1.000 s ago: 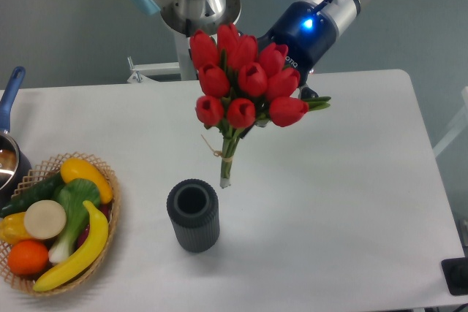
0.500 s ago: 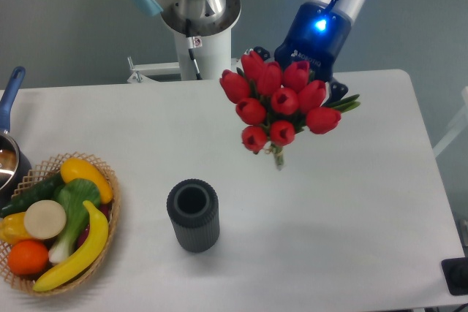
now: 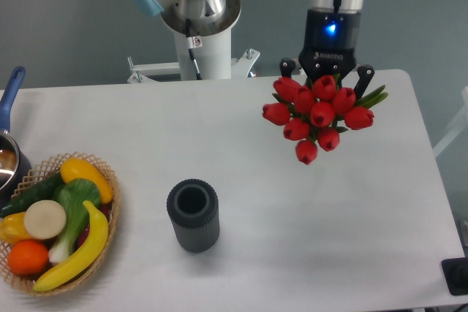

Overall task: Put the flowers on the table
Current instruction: 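Lower the tulip bouquet onto the table and release it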

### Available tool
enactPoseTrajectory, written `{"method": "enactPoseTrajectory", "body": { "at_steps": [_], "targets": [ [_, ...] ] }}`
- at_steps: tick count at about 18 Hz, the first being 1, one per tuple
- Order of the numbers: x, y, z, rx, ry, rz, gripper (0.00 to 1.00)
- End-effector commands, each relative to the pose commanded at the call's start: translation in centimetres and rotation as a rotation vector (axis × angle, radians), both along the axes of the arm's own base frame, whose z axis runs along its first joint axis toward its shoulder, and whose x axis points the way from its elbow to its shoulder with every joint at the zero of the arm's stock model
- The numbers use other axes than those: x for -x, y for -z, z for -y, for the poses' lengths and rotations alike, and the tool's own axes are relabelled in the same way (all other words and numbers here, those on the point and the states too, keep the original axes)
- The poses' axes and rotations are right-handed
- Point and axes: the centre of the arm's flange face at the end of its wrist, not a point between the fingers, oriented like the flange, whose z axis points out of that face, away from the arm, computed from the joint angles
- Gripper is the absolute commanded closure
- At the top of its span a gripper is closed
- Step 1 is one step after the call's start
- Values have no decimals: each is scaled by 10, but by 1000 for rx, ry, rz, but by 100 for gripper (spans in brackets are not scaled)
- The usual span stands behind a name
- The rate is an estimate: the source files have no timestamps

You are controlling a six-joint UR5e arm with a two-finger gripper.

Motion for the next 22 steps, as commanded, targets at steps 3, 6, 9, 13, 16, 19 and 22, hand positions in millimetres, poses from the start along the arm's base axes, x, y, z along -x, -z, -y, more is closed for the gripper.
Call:
{"method": "enactPoseTrajectory", "body": {
  "at_steps": [3,6,9,13,16,19,22],
  "targets": [
    [-1,30,5,94,23,11,48],
    [4,58,-2,204,27,21,48],
    [18,92,-9,281,24,57,48],
    [35,132,-14,372,18,95,48],
    [39,152,-18,388,26,125,48],
    [46,168,-23,396,31,146,48],
    [48,177,-25,398,31,160,48]
  ]
}}
